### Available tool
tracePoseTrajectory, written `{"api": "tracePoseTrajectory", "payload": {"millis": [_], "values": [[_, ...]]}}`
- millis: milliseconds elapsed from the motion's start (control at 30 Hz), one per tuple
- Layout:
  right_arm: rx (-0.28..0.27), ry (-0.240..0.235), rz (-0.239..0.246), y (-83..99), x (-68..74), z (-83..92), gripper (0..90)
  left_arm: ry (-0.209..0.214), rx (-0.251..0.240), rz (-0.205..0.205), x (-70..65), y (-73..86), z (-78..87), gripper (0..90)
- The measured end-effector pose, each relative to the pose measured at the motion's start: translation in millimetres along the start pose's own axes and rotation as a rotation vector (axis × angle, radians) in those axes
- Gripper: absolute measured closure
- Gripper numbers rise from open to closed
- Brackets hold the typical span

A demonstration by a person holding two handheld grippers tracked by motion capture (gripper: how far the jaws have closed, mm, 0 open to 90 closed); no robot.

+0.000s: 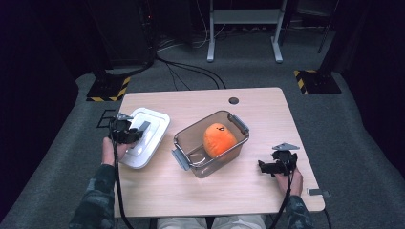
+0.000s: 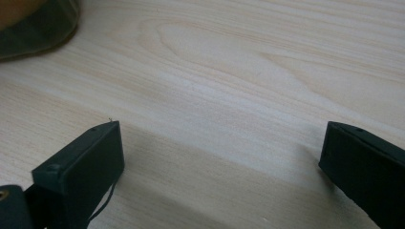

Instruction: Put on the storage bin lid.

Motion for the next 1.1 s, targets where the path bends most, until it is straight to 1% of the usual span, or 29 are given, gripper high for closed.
{"api": "tracePoseTrajectory", "payload": {"millis": [133, 200, 233, 333, 533, 567, 700, 733, 833, 1100], "values": [[0.0, 0.0, 0.0, 0.0, 0.0, 0.0, 0.4, -0.002, -0.005, -0.02, 3.1, -6.5, 7.8, 66.7], [0.0, 0.0, -0.001, -0.1, 0.0, 0.0, 0.4, 0.0, -0.009, -0.022, 3.5, -8.1, 9.6, 66.7], [0.0, 0.0, 0.0, -0.1, -0.1, 0.0, 0.4, 0.002, -0.016, -0.023, 3.6, -11.5, 12.3, 66.7], [0.0, 0.0, 0.0, -0.1, 0.0, 0.0, 0.4, 0.005, -0.016, -0.032, 3.6, -15.2, 14.5, 66.7], [0.001, 0.0, 0.0, -0.1, 0.0, 0.0, 0.4, 0.016, -0.025, -0.04, 0.9, -27.1, 21.2, 66.7], [0.0, 0.0, 0.0, -0.1, 0.0, 0.0, 0.4, 0.015, -0.028, -0.049, 0.7, -29.2, 21.9, 66.7], [0.0, 0.0, 0.0, -0.1, 0.0, 0.0, 0.4, 0.018, -0.028, -0.059, -1.9, -36.0, 25.0, 66.7], [0.0, 0.0, 0.0, -0.1, 0.0, 0.0, 0.4, 0.019, -0.038, -0.063, -2.7, -38.4, 26.0, 66.7], [0.0, 0.001, 0.0, -0.1, 0.0, 0.0, 0.4, 0.023, -0.042, -0.07, -4.4, -42.7, 28.6, 66.7], [0.0, 0.001, 0.0, 0.0, 0.0, 0.0, 0.4, 0.034, -0.043, -0.092, -8.4, -55.7, 35.3, 66.7]]}}
Point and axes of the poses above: each handheld gripper's, and its own axes: z roughly backward along the jaws, y roughly out of its underside, x roughly to its left, the point moved 3 cm from there along -z, roughly forward along the jaws, and after that the axes turned 4 degrees about -y, right-handed, at the moved point
